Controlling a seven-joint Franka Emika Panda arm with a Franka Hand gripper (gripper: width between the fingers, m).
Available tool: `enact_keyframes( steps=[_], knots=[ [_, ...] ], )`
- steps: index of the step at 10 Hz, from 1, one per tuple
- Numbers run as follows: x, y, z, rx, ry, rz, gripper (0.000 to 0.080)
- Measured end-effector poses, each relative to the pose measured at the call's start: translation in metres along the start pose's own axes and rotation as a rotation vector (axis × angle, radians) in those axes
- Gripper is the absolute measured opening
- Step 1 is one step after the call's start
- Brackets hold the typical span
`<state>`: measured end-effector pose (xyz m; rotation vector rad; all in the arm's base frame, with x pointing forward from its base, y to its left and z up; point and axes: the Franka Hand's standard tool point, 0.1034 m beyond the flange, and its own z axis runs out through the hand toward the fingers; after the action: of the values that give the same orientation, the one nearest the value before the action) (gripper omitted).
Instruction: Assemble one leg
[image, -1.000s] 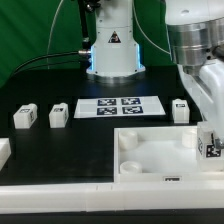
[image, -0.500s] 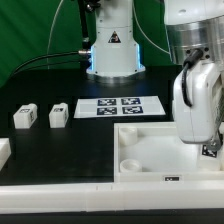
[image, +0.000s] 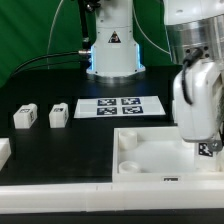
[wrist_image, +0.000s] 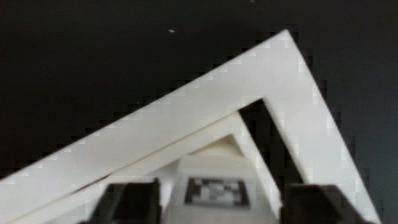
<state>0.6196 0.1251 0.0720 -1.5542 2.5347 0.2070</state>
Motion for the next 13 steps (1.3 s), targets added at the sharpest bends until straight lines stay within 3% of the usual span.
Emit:
enact_keyframes(
  steps=[1,2,3,13],
  knots=[
    [0.0,0.0,0.0,0.0,0.0,0.0,0.0516],
    [-0.0001,0.0,0.0,0.0,0.0,-0.002,0.0516],
    [-0.0001,0.0001,0.0,0.0,0.0,-0.004,0.0624],
    [-0.0001,0.0001,0.0,0.0,0.0,-0.073,0.0649]
  ],
)
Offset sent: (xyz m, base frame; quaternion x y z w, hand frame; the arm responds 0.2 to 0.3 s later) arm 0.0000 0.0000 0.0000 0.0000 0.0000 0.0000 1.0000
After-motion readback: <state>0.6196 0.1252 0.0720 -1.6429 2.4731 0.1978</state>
